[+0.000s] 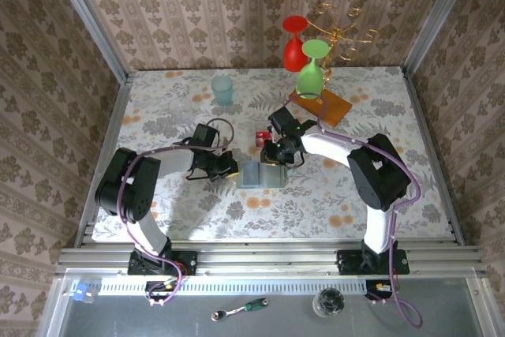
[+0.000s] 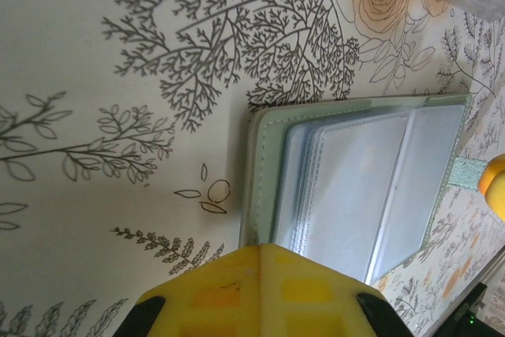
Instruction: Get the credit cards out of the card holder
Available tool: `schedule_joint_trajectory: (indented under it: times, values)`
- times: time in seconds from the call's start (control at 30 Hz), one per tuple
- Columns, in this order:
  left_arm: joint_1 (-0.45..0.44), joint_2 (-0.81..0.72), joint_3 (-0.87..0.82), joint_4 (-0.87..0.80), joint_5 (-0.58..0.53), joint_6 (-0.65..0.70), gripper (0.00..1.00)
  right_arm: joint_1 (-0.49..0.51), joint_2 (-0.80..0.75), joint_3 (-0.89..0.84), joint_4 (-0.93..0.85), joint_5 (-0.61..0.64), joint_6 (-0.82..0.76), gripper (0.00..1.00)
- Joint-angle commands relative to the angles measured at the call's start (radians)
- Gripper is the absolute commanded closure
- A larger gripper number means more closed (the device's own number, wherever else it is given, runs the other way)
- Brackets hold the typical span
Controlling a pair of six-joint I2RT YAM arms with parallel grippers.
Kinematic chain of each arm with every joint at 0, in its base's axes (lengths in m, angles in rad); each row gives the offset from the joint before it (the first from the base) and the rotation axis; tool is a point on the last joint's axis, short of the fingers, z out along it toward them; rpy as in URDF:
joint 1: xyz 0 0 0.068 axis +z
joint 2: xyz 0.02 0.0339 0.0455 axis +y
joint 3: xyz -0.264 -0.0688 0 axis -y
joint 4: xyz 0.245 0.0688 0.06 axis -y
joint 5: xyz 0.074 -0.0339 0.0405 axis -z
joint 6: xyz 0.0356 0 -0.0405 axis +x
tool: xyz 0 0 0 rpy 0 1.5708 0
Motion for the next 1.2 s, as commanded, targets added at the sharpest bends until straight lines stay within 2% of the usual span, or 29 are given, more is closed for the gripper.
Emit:
schedule_joint_trajectory:
  times: [0.0, 0.6, 1.17]
  values:
    - [-0.005, -0.014, -0.012, 0.023, 0.009, -0.012, 0.96, 0.009, -0.024, -0.007, 0.024, -0.035, 0.034, 0.8]
    - [-0.005, 0.018, -0.007, -0.045, -0.028, 0.024, 0.97, 0.048, 0.024, -0.015, 0.1, -0.138, 0.088, 0.73]
    - [-0.006, 0.036, 0.004, -0.062, -0.04, 0.047, 0.98, 0.073, 0.085, -0.003, 0.087, -0.142, 0.091, 0.68]
